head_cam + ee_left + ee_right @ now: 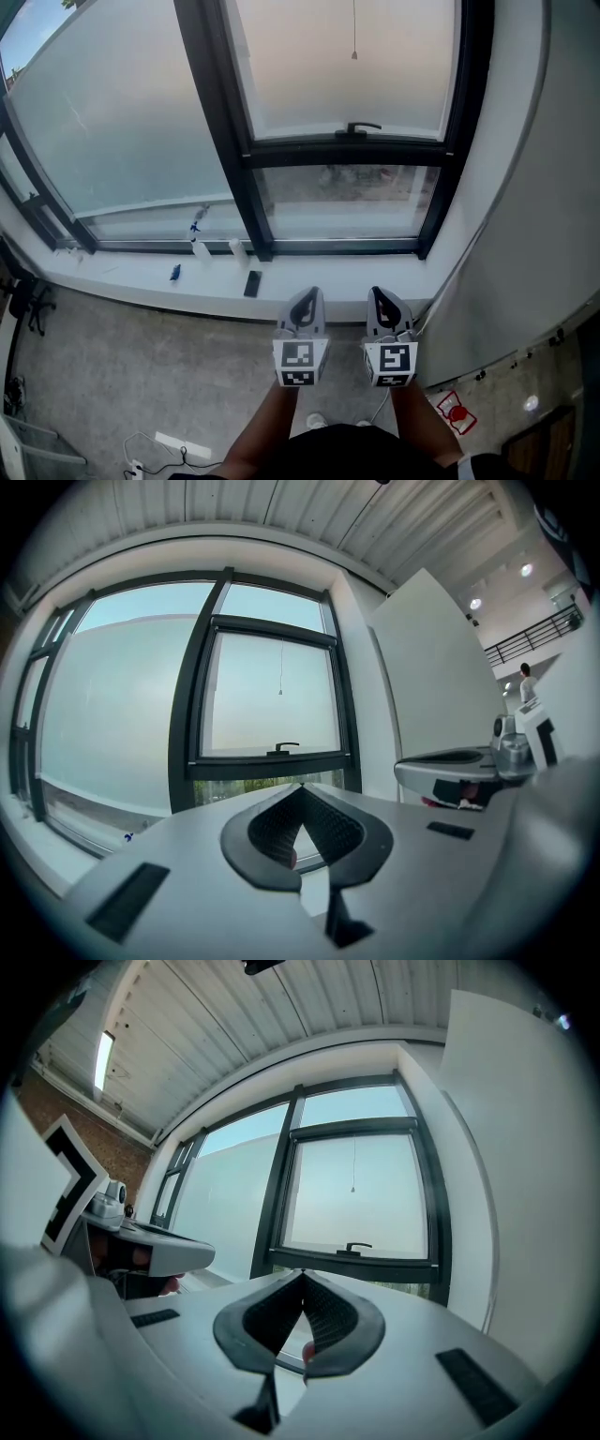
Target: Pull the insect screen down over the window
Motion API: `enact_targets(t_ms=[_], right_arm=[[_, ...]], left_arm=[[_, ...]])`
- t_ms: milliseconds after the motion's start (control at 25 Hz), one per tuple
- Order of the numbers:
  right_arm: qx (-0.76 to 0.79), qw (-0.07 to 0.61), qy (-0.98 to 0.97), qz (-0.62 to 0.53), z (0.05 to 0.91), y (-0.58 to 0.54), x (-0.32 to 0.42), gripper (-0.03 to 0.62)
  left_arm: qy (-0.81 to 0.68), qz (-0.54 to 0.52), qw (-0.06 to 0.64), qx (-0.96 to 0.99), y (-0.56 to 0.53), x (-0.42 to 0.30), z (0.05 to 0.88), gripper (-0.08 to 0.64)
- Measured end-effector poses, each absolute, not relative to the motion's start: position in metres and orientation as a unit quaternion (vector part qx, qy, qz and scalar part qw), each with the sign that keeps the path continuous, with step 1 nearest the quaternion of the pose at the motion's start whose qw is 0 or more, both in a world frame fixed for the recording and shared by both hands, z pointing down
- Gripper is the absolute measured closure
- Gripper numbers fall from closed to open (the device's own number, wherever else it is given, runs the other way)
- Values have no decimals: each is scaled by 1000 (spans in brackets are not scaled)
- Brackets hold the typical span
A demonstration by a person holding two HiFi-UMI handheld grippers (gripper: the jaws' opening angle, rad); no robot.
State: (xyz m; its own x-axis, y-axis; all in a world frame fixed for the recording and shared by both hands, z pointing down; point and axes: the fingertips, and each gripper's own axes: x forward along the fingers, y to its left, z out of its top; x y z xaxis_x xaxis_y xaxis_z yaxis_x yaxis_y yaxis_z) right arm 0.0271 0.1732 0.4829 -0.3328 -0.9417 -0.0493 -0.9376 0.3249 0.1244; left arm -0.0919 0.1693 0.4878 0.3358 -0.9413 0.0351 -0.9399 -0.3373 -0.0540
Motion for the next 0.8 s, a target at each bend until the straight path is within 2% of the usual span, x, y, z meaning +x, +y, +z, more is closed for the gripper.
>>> enact_targets(t_ms=[440, 800], right_arm=[[600, 33, -796, -74, 483, 150, 9, 589], [601, 18, -797, -64, 495, 106, 13, 589]], left_arm=[[557, -21, 10, -830, 143, -116, 491, 558], [542, -40, 19, -839, 95, -99, 501, 558]])
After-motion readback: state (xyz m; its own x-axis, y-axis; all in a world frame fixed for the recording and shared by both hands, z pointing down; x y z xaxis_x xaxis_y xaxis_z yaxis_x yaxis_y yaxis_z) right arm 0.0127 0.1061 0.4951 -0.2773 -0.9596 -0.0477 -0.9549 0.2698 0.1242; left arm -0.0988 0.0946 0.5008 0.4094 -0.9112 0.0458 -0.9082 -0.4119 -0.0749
